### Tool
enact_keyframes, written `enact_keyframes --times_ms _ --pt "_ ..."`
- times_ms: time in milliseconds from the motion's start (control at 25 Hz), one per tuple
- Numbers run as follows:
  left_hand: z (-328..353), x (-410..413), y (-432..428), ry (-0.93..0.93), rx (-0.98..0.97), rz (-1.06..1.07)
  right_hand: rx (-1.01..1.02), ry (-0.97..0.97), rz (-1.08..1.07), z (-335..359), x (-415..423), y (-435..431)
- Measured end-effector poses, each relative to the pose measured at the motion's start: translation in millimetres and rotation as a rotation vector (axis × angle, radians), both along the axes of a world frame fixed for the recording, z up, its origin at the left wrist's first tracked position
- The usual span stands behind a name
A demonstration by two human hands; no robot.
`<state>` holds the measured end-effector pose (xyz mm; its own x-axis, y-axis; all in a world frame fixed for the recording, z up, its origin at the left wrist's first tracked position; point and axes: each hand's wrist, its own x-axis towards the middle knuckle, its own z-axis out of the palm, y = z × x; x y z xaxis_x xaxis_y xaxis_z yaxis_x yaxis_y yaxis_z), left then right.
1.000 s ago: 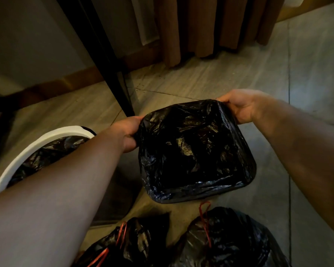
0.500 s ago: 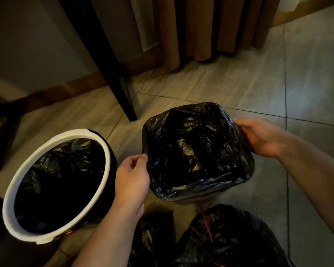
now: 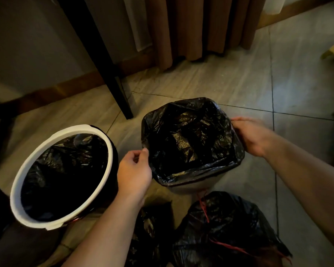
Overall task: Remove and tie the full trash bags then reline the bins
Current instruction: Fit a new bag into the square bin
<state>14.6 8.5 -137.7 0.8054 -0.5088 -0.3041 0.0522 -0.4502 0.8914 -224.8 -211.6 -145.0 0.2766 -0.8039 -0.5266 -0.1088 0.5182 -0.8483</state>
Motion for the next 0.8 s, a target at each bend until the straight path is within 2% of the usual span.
enact_keyframes --times_ms 120,240,320,480,560,640,680,720,800 --pt "-2.1 -0.9 9.4 0.166 -0.066 0.057 0.029 -0.069 0.046 -1.9 -21.3 11.7" --pt "-4.7 -7.7 15.2 0.204 -0.072 0.045 0.024 -0.115 0.147 -6.1 -51.1 25.8" --pt "-4.1 -14.4 16.3 0.239 -0.077 0.066 0.009 -0.117 0.112 -7.3 -54.0 39.7" --pt "1.6 -18.6 15.3 0.230 -0.073 0.100 -0.100 0.060 0.065 -1.0 -40.5 65.2" --pt "6.8 -17.4 12.9 0.210 -0.056 0.032 -0.262 0.234 0.023 12.4 -46.3 62.1" --pt "10.0 -16.1 11.3 0.135 0.024 -0.092 -0.675 0.443 -0.051 40.4 -48.6 51.1" --pt "10.6 -16.3 12.0 0.081 0.060 -0.134 -0.891 0.487 -0.022 58.5 -39.5 48.8" --pt "10.7 -17.2 12.9 0.029 0.088 -0.166 -1.027 0.492 0.082 74.6 -22.0 47.6" --pt "9.6 -18.7 15.8 -0.031 0.098 -0.213 -1.040 0.541 0.444 87.7 37.3 47.9"
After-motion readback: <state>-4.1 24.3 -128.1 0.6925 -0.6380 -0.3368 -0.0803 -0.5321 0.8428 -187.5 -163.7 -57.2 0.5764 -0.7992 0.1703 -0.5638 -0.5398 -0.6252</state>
